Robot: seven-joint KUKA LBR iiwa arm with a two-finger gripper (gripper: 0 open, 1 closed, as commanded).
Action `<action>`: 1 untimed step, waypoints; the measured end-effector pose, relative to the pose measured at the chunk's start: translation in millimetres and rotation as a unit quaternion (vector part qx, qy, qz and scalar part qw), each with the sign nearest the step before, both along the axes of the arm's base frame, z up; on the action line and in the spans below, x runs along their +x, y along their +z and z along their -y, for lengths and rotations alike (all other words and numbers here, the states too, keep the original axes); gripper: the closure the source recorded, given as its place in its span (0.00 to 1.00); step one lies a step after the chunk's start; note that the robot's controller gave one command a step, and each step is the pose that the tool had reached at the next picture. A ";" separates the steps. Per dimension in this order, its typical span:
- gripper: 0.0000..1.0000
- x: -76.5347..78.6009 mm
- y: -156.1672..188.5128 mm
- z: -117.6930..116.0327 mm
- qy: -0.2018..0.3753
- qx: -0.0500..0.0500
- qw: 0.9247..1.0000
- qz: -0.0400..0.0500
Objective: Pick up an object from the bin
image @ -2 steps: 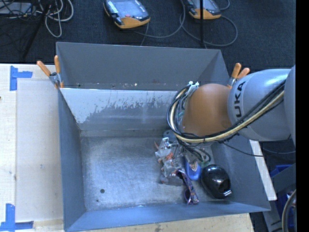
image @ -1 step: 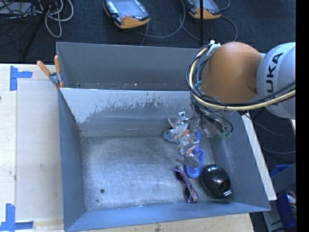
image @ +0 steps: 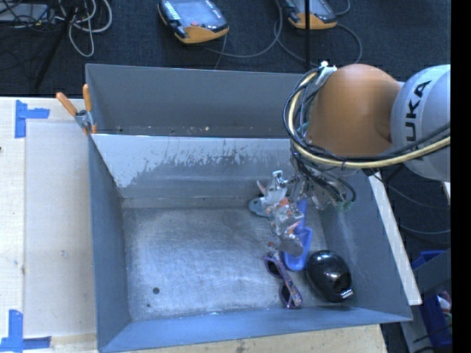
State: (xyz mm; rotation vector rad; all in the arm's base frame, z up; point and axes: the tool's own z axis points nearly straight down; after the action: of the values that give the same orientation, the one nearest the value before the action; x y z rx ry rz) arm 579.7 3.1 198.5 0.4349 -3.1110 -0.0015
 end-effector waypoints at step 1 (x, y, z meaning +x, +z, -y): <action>1.00 0.0 0.0 -0.1 -0.001 0.000 1.000 0.000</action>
Offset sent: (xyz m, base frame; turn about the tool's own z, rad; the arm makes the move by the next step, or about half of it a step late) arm 0.0000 0.0000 0.0000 0.0000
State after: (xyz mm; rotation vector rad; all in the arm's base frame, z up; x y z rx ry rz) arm 579.7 3.2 198.5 0.4330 -3.1111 -0.0016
